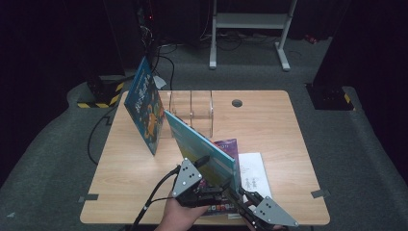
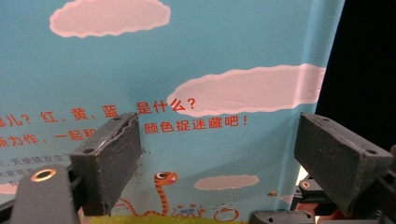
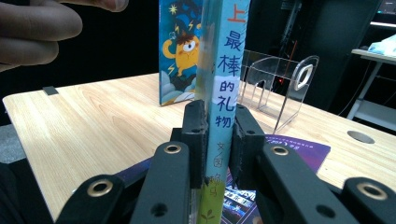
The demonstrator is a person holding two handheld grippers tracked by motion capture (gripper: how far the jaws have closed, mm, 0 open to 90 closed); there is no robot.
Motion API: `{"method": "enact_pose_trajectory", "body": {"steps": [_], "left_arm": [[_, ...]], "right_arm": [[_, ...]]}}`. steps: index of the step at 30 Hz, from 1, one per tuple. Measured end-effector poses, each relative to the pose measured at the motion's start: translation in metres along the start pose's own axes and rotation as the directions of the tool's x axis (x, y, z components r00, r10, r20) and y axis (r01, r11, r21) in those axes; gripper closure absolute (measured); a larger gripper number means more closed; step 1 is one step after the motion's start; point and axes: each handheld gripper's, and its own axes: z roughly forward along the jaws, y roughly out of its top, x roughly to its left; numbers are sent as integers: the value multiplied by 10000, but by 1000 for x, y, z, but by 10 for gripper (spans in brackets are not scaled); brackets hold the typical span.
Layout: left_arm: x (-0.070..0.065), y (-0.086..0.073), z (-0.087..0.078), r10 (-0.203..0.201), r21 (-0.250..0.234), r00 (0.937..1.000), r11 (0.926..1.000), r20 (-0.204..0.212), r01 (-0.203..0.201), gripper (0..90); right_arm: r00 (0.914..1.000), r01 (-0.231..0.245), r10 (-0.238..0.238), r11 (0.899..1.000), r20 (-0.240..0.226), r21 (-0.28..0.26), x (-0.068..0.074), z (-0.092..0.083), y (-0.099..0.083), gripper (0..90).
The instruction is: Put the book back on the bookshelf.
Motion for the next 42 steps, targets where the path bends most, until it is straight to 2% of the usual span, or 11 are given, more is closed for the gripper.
{"method": "enact_pose_trajectory", "body": {"steps": [3,14,18,25,30,33,34,37,40,42], "left_arm": [[0,0,1,-183,-4,9998,9998,69,183,150],[-6,2,5,-207,-13,9998,9998,71,207,146],[-7,1,7,-384,-69,9992,9992,106,385,135],[-18,0,11,-186,-104,9997,9998,158,188,118],[-23,-3,13,-8,-42,9996,10000,-278,7,98],[-23,-6,12,-181,-119,9982,9998,-564,175,66],[-24,-7,12,-315,-209,9972,9993,-681,301,56],[-26,-9,12,-258,-333,9944,9992,-1025,224,9],[-27,-11,11,-231,-464,9908,9988,-1335,170,5],[-27,-12,10,-401,-581,9868,9978,-1569,313,5]], "right_arm": [[10000,-23,23,10000,-48,-8,0,0,-1,781],[10000,10,-10,10000,13,-22,-2,0,-1,781],[10000,-54,54,10000,38,-12,-1,0,-2,781],[9999,76,-75,10000,130,-43,-1,0,-2,776],[9996,233,-231,9997,188,-104,1,0,-2,772],[9992,356,-354,9993,160,-142,3,-1,-2,770],[9993,348,-346,9993,140,-139,3,-1,-2,769],[9990,422,-420,9990,115,-164,6,-1,-1,769],[9988,482,-481,9986,53,-221,7,-1,-1,770],[9986,533,-534,9983,-29,-246,9,0,0,766]]}}
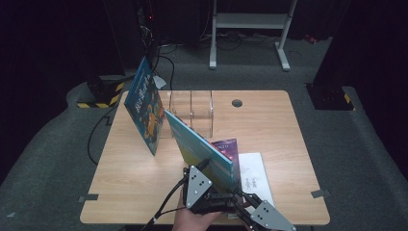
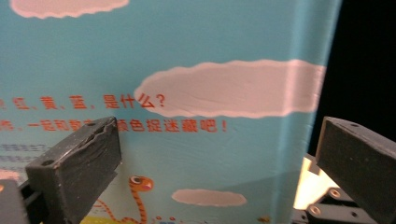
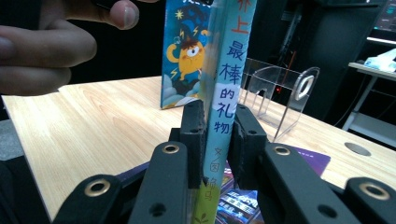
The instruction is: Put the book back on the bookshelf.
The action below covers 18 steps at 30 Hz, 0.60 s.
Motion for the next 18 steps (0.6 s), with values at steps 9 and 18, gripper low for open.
{"method": "enact_pose_trajectory", "body": {"steps": [9,18], "left_arm": [[8,-6,-5,-221,-132,9958,9997,-890,210,5],[21,-10,-14,-138,248,9936,9996,-1124,167,29]], "right_arm": [[9978,477,-472,9988,-462,102,18,12,2,719],[9924,235,-172,9985,-1216,502,27,30,0,682]]}}
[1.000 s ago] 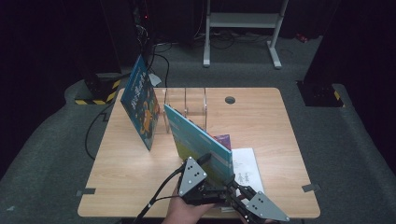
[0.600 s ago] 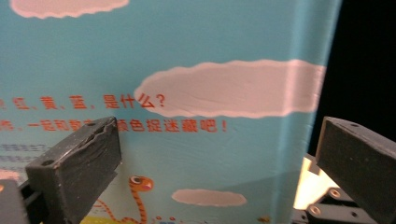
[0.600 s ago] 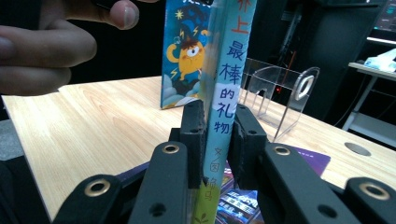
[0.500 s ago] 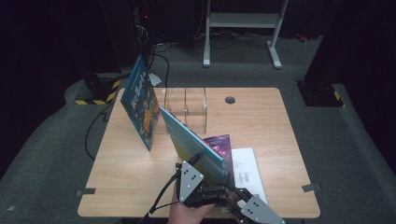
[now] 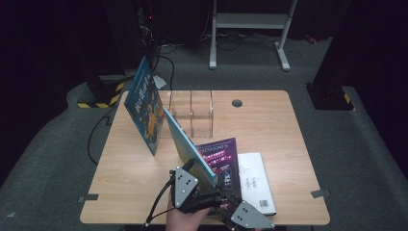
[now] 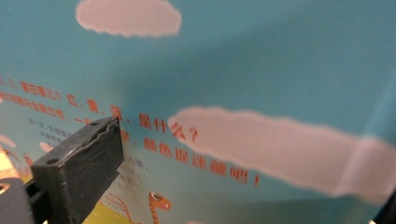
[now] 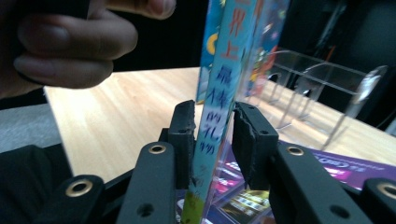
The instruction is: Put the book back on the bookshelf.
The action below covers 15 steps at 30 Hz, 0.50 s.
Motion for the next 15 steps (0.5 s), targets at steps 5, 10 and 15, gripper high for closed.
{"method": "enact_pose_trajectory", "body": {"steps": [5,10,15], "left_arm": [[5,-1,-5,251,-4,9997,9997,-81,-251,65],[8,-3,-9,408,-8,9992,9992,-34,-408,75],[9,-3,-9,491,193,9987,9986,130,-494,78]], "right_arm": [[9990,-299,300,9995,-331,29,0,9,0,673],[9970,-449,454,9989,-627,103,0,12,0,654],[9930,-767,797,9964,-878,367,-1,11,0,582]]}}
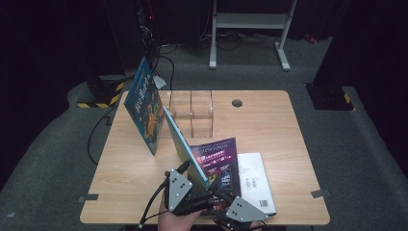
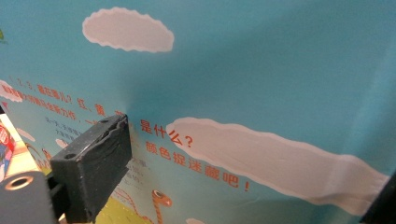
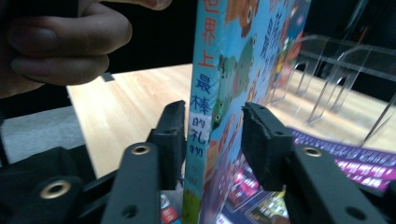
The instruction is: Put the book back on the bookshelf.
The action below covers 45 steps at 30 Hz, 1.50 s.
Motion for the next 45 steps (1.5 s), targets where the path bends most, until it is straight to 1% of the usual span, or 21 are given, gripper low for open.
{"method": "enact_pose_trajectory", "body": {"steps": [1,3,5,9,11,13,15,18,19,21,24,25,27,32,34,38,41,43,45], "left_arm": [[0,0,0,26,1,10000,10000,3,-26,79],[0,0,-1,57,-29,10000,10000,-43,-57,81],[0,0,-2,88,-84,9999,9999,-92,-89,86],[2,0,-3,60,-67,9999,10000,-95,-61,89],[3,0,-4,104,-49,9999,9999,-127,-105,100],[3,0,-4,130,-17,9998,9999,-160,-130,108],[4,0,-5,129,-4,9998,9999,-177,-129,120],[5,0,-7,202,-10,9995,9998,-226,-202,136],[5,0,-7,212,-6,9995,9998,-240,-212,143],[6,1,-8,267,24,9993,9996,-280,-266,154],[8,1,-10,365,106,9985,9993,-419,-360,167],[9,1,-10,328,119,9985,9994,-445,-323,172],[11,0,-11,385,128,9983,9992,-444,-379,178],[11,0,-15,500,98,9974,9987,-512,-496,205],[11,0,-16,566,105,9970,9984,-520,-562,213],[13,0,-18,606,144,9974,9981,-402,-600,251],[13,0,-20,651,122,9970,9978,-409,-647,282],[14,-1,-21,649,92,9970,9979,-427,-646,295],[15,-1,-23,656,75,9968,9978,-453,-653,306]], "right_arm": [[9999,-110,110,9999,-82,-5,0,-2,0,577],[9999,-18,18,10000,-134,-30,1,-8,-1,563],[9998,-38,37,10000,-183,-83,1,-13,-1,560],[9996,-159,150,9993,-255,-329,-3,-24,0,558],[9994,-293,284,9981,-178,-540,-7,-30,1,565],[9991,-415,417,9966,4,-716,-12,-35,2,570],[9985,-407,434,9959,324,-814,-18,-38,2,570],[9943,-694,766,9931,742,-949,-28,-43,1,576],[9933,-686,770,9930,866,-962,-32,-44,0,578],[9883,-982,1084,9905,1073,-963,-39,-46,-2,584],[9830,-1131,1244,9897,1352,-877,-46,-47,-5,594],[9813,-1207,1321,9888,1397,-873,-48,-47,-6,595],[9796,-1217,1330,9892,1509,-822,-50,-47,-7,597],[9786,-1130,1246,9905,1635,-781,-52,-47,-8,597],[9773,-1181,1300,9898,1675,-794,-52,-48,-8,596],[9772,-1208,1311,9902,1667,-705,-53,-46,-9,601],[9775,-1260,1353,9898,1619,-668,-53,-45,-10,601],[9784,-1165,1257,9911,1644,-648,-52,-45,-9,601],[9779,-1190,1284,9907,1648,-653,-52,-45,-10,600]]}}
